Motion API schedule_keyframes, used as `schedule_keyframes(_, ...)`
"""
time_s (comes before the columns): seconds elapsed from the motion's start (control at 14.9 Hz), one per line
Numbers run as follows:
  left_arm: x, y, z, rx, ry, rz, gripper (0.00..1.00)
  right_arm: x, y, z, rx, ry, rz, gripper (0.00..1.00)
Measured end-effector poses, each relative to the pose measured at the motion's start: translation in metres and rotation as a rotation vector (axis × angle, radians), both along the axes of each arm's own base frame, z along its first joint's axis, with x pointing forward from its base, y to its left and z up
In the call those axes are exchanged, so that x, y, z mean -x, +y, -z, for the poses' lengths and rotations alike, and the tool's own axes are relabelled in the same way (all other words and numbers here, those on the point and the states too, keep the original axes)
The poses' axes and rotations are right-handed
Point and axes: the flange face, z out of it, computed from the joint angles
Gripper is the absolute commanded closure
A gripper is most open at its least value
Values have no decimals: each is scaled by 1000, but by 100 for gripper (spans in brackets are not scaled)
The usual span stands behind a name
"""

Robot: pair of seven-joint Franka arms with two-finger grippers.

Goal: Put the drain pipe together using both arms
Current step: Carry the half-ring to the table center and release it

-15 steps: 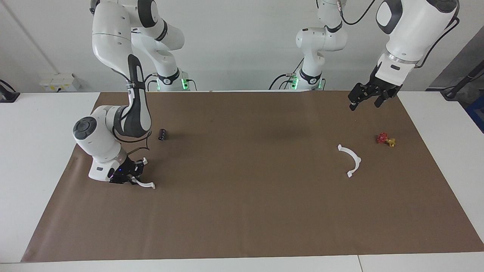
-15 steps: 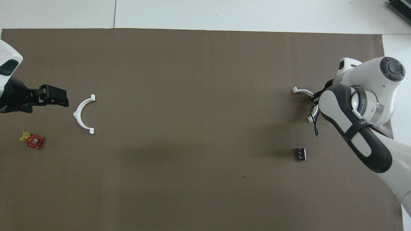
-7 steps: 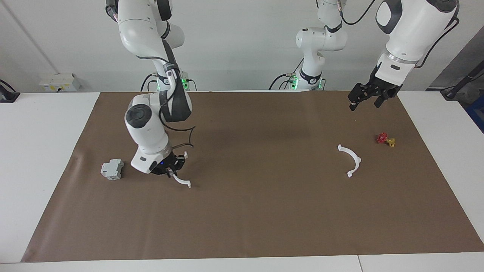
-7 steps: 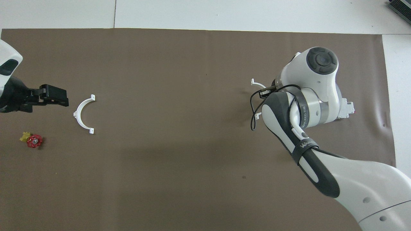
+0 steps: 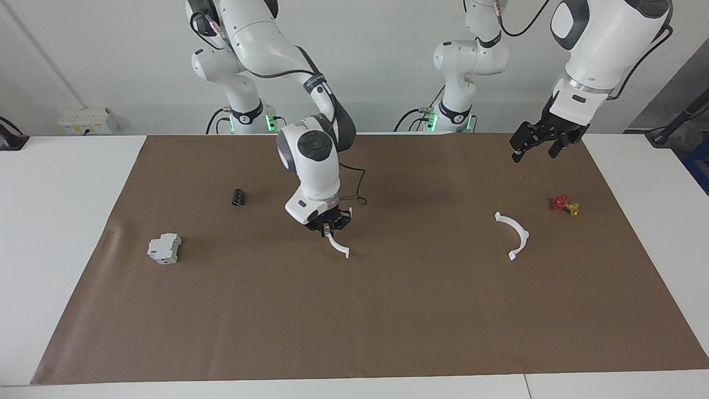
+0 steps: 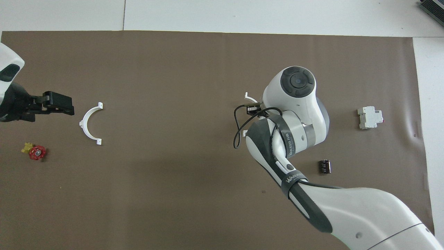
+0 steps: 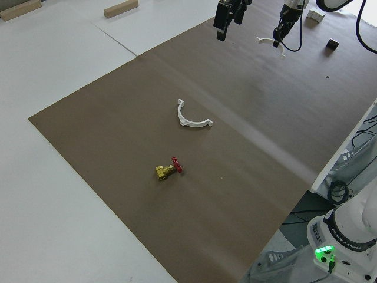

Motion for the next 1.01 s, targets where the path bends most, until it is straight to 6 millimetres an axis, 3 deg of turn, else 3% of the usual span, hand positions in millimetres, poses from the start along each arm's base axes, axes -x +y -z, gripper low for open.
schedule_keyframes(0.2, 0, -1, 0, 0, 0, 1, 0, 6, 17, 10, -5, -12, 36, 100)
schedule_keyframes(0.54, 0, -1, 0, 0, 0, 1, 0, 5, 16, 18, 30, -23, -20, 100)
schedule_keyframes(1.01, 0, -2, 0, 0, -1, 4, 0, 17, 39, 32, 30, -26, -79, 100)
